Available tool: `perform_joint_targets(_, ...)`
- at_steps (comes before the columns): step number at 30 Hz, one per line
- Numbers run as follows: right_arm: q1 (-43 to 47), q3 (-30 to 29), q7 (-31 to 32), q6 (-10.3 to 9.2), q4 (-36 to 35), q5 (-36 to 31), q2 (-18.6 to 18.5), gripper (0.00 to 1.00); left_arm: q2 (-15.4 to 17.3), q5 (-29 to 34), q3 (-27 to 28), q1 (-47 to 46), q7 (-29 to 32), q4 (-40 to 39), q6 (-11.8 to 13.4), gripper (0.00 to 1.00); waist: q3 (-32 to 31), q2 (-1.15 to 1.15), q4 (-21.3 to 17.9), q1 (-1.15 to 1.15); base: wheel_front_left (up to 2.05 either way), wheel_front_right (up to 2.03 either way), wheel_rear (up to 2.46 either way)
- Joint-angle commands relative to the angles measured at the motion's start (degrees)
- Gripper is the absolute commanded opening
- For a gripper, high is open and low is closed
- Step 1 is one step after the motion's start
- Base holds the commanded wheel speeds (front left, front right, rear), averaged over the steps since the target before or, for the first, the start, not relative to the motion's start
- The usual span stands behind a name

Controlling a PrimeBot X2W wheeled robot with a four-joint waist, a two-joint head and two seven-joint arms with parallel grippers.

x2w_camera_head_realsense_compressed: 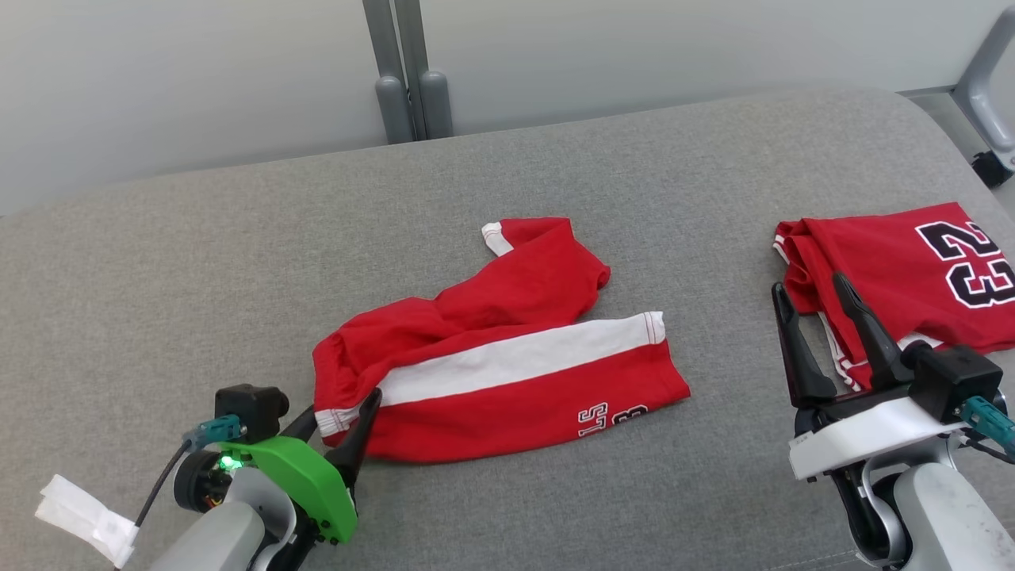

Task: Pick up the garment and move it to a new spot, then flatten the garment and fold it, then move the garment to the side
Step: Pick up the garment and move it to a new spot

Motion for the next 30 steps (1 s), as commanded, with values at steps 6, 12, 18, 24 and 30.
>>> perform_joint_targets(6,1.6,0.2,-0.1,0.01,0.7,0.5,-0.7,1.0,1.0,0.8,-2.5,-1.4,-0.9,3.2,-0.7,1.0,-2.2,0.0,1.6,0.01,0.0,0.0,0.0)
perform_joint_targets(12,2.3,-0.9,-0.1,0.01,0.5,0.6,-1.2,1.0,6.0,2.9,-2.8,-1.1,-1.2,1.2,1.0,1.0,-3.4,0.0,2.5,0.01,0.0,0.0,0.0)
perform_joint_targets(18,3.7,-1.6,-0.1,0.01,-0.2,0.0,-0.7,1.0,11.1,3.8,3.9,2.5,-4.6,-8.3,9.2,1.0,-4.5,0.0,3.2,0.01,0.0,0.0,0.0)
perform_joint_targets(24,5.5,-2.5,-0.1,0.01,-1.0,-0.3,0.0,1.0,12.3,10.9,15.2,11.5,-4.9,-24.0,17.9,1.0,-5.0,0.0,3.6,0.01,0.0,0.0,0.0)
perform_joint_targets(30,7.2,-4.4,-0.1,0.01,-1.7,-1.4,2.0,1.0,6.5,20.3,25.3,22.9,-4.9,-34.7,21.5,1.0,-5.6,0.0,3.6,0.01,0.0,0.0,0.0)
